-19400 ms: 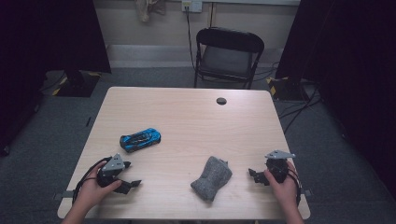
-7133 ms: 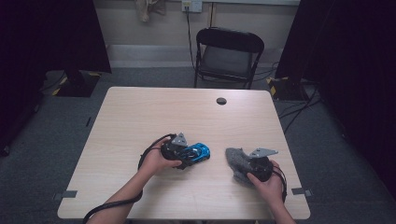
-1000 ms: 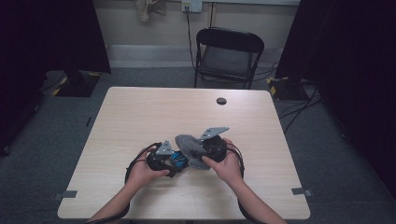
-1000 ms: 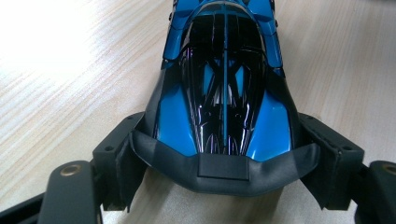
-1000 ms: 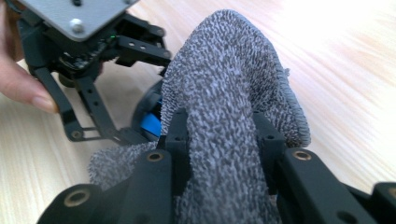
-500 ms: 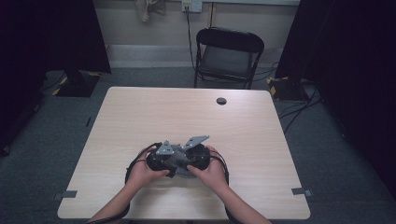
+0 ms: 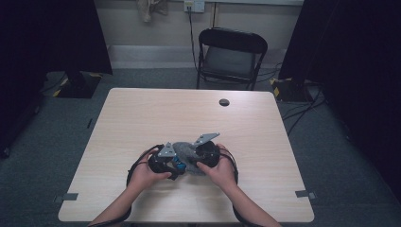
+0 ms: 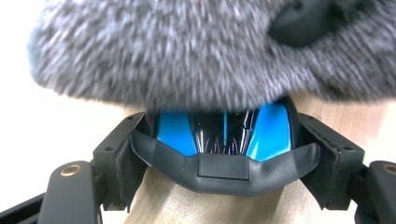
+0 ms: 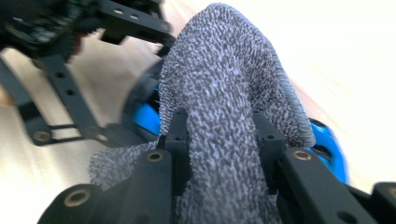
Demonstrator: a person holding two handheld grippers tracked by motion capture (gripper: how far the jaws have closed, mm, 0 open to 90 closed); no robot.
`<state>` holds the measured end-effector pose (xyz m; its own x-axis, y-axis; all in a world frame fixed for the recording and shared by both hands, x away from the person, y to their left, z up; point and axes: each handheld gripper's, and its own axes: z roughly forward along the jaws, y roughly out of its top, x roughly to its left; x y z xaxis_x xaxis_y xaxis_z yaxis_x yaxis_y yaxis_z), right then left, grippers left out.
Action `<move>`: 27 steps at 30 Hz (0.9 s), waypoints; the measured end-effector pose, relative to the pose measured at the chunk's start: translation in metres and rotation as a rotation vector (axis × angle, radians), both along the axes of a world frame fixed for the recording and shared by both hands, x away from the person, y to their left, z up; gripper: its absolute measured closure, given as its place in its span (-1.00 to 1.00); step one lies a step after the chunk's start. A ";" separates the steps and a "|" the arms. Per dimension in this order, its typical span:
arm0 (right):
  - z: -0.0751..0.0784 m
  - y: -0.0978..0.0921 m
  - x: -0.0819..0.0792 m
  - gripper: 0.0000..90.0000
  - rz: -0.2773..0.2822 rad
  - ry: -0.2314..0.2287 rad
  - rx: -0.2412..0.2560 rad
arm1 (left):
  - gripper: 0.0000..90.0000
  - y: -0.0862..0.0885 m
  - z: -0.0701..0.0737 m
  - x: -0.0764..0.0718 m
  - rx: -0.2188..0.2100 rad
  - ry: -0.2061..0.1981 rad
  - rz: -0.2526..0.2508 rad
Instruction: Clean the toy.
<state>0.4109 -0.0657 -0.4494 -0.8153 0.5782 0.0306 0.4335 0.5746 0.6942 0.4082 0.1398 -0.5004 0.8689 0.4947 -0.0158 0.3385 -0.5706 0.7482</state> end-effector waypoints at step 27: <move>-0.011 -0.050 0.032 0.48 -0.153 0.079 0.014 | -0.46 0.000 0.000 0.000 -0.001 0.000 0.000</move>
<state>0.4428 -0.1159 -0.4605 -0.7124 0.6946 0.1003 0.5690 0.4879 0.6620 0.4081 0.1397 -0.5004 0.8687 0.4950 -0.0164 0.3388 -0.5698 0.7486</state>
